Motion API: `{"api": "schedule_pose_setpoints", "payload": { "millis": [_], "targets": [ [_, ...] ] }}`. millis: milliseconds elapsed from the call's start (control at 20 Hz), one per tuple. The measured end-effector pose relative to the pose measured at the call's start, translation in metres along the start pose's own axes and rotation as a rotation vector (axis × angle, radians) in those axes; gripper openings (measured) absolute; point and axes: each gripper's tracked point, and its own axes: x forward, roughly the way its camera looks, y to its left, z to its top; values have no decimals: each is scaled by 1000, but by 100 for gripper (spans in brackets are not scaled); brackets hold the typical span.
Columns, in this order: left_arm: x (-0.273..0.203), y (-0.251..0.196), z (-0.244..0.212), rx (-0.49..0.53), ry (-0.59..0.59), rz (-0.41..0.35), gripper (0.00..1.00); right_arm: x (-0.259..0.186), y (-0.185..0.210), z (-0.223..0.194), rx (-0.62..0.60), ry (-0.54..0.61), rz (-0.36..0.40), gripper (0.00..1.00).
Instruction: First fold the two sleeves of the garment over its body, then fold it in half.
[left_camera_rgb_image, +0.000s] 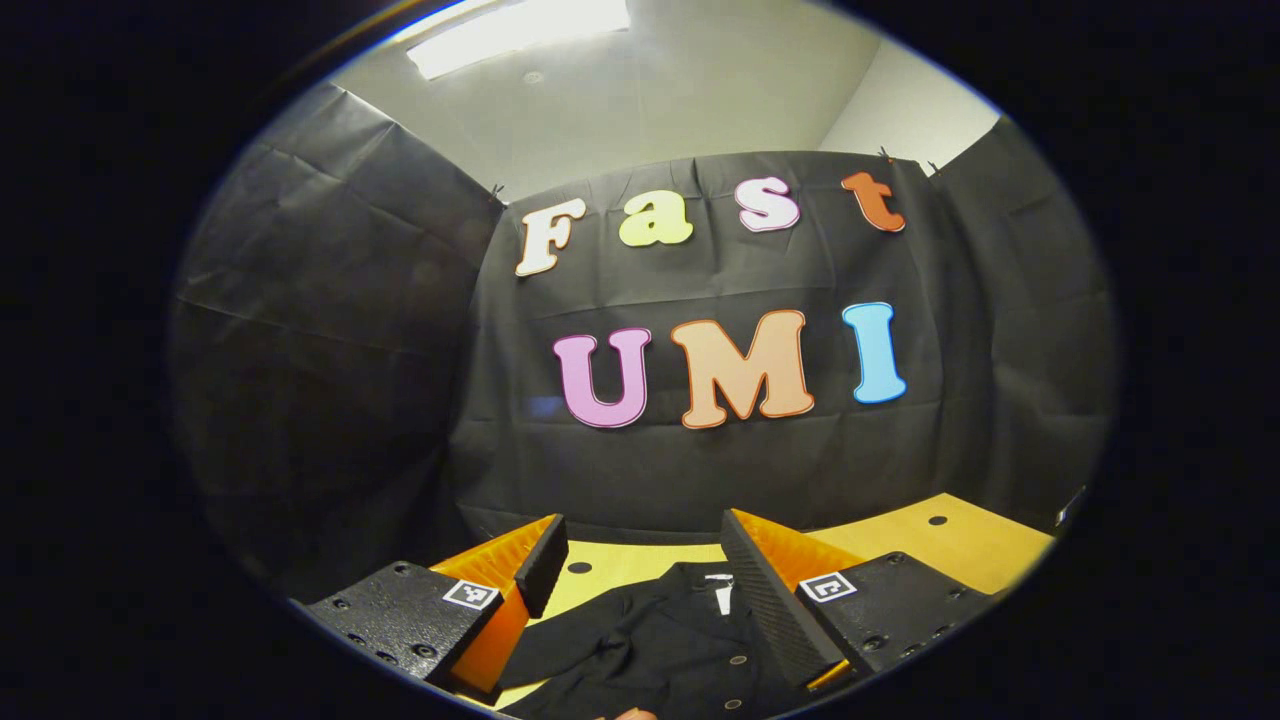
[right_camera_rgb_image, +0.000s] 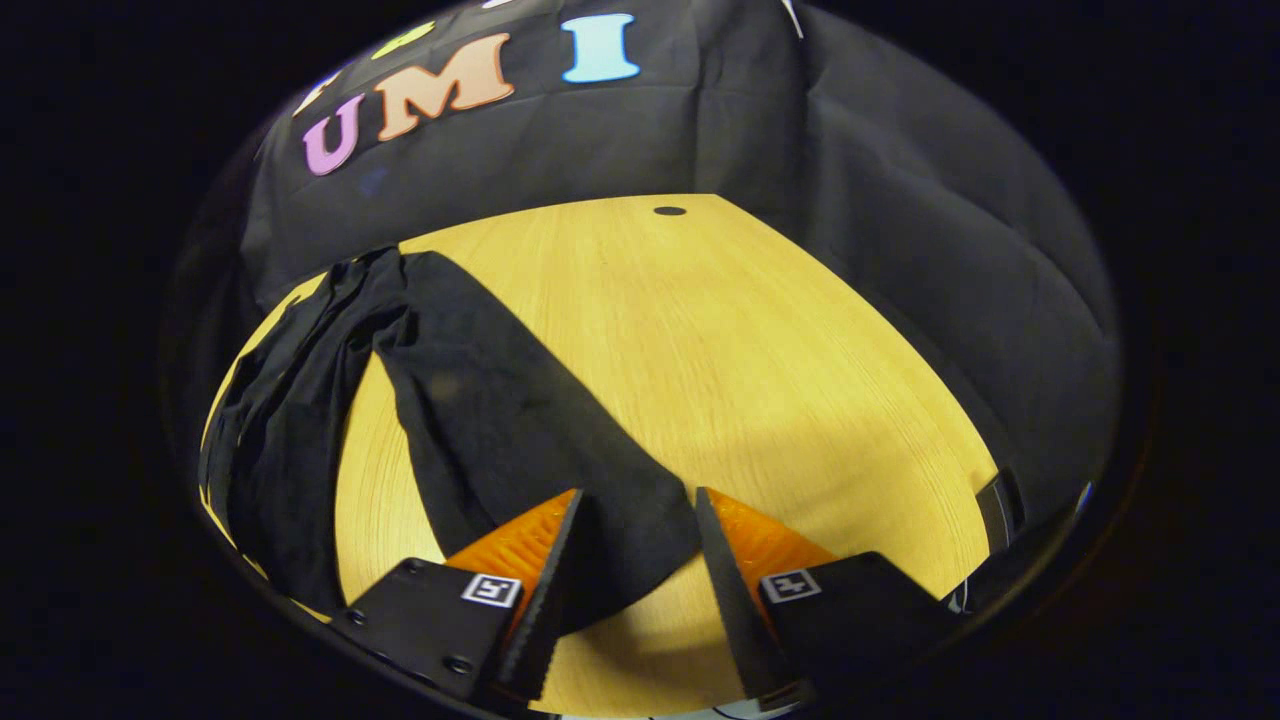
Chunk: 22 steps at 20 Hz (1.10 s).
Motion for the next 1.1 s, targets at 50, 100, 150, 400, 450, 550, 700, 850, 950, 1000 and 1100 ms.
{"api": "schedule_pose_setpoints", "payload": {
  "millis": [50,100,150,400,450,550,700,850,950,1000,1100],
  "targets": [
    [2,2,-1,-4,3,-2,99,0,7,-1,-21,-4,3,65],
    [3,6,-2,-9,2,-2,99,1,12,0,-48,-11,-4,48],
    [5,11,-1,-14,0,-3,99,1,13,-1,-84,-20,-30,31],
    [15,39,6,2,-18,4,99,-3,28,1,-200,-26,-86,8],
    [16,44,9,7,-28,5,99,-3,35,3,-186,-28,-88,8],
    [18,55,10,19,-32,12,97,-6,45,14,-157,-43,-88,8],
    [20,63,7,7,-25,12,99,-14,57,43,-114,-91,-87,8],
    [19,74,4,3,-16,15,99,-25,68,79,-66,-159,-72,9],
    [18,86,3,14,-18,27,99,-32,78,105,-43,-211,-69,8],
    [17,92,3,17,-18,36,99,-37,84,119,-45,-237,-64,7],
    [14,106,0,16,-12,55,93,-47,102,141,-53,-288,-45,7]
  ]
}}
